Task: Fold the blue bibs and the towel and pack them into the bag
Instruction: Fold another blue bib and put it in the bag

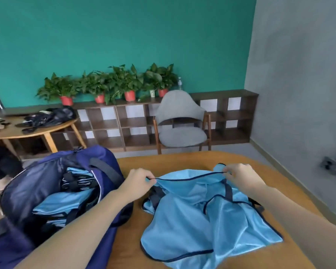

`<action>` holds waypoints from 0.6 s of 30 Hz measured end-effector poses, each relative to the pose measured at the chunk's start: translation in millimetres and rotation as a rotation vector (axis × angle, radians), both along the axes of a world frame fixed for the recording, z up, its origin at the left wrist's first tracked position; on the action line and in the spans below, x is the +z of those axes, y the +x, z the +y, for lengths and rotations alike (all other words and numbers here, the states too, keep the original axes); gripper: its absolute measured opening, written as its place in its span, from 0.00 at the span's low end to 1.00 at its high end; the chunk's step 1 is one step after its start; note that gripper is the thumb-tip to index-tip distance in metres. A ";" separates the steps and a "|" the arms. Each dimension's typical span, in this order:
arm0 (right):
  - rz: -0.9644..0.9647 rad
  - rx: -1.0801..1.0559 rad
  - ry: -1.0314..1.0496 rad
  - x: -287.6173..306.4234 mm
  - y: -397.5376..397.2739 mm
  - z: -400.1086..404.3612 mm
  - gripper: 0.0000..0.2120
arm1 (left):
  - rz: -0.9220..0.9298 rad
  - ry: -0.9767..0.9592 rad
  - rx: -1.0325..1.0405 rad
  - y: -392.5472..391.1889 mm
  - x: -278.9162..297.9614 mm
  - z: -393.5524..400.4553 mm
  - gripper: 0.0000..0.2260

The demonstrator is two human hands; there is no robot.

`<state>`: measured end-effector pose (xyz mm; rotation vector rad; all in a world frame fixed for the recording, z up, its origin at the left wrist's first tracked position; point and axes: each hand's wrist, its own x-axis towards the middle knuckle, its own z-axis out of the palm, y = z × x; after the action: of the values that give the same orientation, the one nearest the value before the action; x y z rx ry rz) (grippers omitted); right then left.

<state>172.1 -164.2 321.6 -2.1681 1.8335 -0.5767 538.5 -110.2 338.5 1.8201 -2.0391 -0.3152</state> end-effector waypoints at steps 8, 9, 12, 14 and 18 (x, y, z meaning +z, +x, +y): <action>-0.108 0.342 -0.135 -36.1 24.8 83.9 0.10 | -0.025 -0.235 -0.036 -32.3 -48.9 64.2 0.08; -0.116 0.404 -0.165 -41.2 27.2 94.9 0.11 | -0.017 -0.290 -0.084 -38.7 -54.7 77.2 0.07; -0.147 0.467 -0.189 -56.6 30.7 118.2 0.13 | 0.149 -0.194 -0.274 -55.8 -75.4 116.7 0.08; -0.141 0.496 -0.174 -63.5 34.1 128.7 0.12 | 0.191 -0.063 -0.321 -63.8 -89.0 134.2 0.13; -0.052 0.593 -0.197 -70.7 48.5 151.6 0.09 | 0.166 -0.101 -0.303 -68.0 -107.7 146.6 0.11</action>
<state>220.5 -12.6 250.9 -2.6237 1.0496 -0.6799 470.5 36.4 230.8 1.3763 -2.1669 -0.4237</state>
